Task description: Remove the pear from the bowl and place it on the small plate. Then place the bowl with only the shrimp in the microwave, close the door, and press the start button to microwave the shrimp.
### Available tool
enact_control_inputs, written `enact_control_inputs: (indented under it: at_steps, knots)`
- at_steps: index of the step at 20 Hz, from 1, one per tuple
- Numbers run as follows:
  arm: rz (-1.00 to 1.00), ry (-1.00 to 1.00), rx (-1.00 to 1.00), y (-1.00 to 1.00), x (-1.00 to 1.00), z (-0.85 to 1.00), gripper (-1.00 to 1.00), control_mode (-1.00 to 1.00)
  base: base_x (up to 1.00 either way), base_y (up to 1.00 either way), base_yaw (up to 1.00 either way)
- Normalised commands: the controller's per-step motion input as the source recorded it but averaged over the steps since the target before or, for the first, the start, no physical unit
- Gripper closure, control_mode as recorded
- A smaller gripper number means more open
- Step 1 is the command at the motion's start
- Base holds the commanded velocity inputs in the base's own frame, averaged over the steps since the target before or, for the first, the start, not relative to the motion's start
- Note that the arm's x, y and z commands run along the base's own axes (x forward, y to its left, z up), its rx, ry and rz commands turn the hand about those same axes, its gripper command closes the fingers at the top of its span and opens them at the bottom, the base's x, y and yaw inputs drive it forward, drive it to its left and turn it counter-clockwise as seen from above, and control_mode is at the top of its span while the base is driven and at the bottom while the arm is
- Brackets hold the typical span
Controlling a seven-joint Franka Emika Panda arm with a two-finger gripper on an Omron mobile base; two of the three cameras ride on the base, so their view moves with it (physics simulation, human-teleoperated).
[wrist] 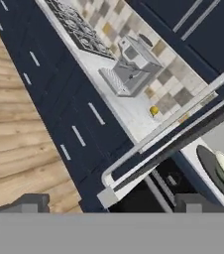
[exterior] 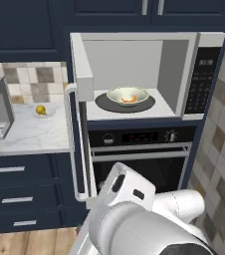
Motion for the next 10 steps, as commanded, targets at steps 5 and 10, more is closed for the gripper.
enact_control_inputs:
  at_steps: [5,10]
  knots:
    - [0.25,0.0,-0.2,0.89,0.61,-0.3,-1.0,-1.0,0.0,0.0,0.0]
    - [0.14,0.0,-0.16,0.51,0.97,-0.35,-1.0,-1.0,0.0,0.0,0.0]
